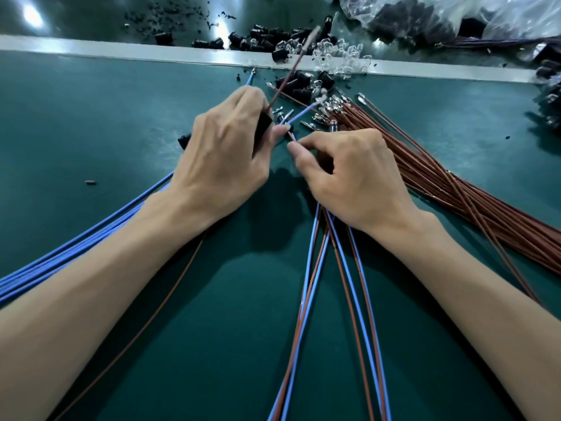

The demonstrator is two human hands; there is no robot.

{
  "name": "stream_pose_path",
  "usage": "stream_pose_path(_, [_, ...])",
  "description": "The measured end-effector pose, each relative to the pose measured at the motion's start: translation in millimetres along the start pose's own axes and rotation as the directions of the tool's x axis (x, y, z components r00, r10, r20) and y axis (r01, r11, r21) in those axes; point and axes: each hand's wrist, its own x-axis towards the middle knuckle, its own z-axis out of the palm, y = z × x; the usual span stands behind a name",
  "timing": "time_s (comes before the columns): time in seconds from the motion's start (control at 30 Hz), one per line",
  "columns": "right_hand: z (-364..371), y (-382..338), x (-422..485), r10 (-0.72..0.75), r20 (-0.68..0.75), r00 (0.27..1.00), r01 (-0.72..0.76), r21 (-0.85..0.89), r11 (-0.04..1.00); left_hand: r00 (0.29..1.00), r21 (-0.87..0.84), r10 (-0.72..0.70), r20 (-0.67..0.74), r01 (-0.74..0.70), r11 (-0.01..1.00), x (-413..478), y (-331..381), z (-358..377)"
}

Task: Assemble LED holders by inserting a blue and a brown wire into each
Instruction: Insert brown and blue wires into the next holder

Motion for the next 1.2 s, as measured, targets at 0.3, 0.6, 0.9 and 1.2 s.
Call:
stream_pose_path(0.3, [-6, 6, 9, 0.256, -0.016, 0.966, -0.199, 0.583, 0.788, 0.982, -0.116, 0.132, 0.136, -0.116, 0.986, -2, -1, -1])
stream_pose_path(0.6, [-11, -1, 4, 0.157, 0.092, 0.983, -0.172, 0.759, 0.629, 0.968, -0.090, 0.213, 0.135, -0.202, 0.975, -3, 1, -2])
stream_pose_path(0.9, [-8, -3, 6, 0.190, 0.087, 0.978, -0.192, 0.725, 0.662, 0.943, -0.136, 0.302, 0.142, -0.283, 0.949, -2, 7, -5])
stream_pose_path(1.2, [-11, 6, 14, 0.454, -0.026, 0.891, -0.219, 0.850, 0.478, 0.962, -0.011, 0.249, 0.113, -0.249, 0.968, -2, 6, -5])
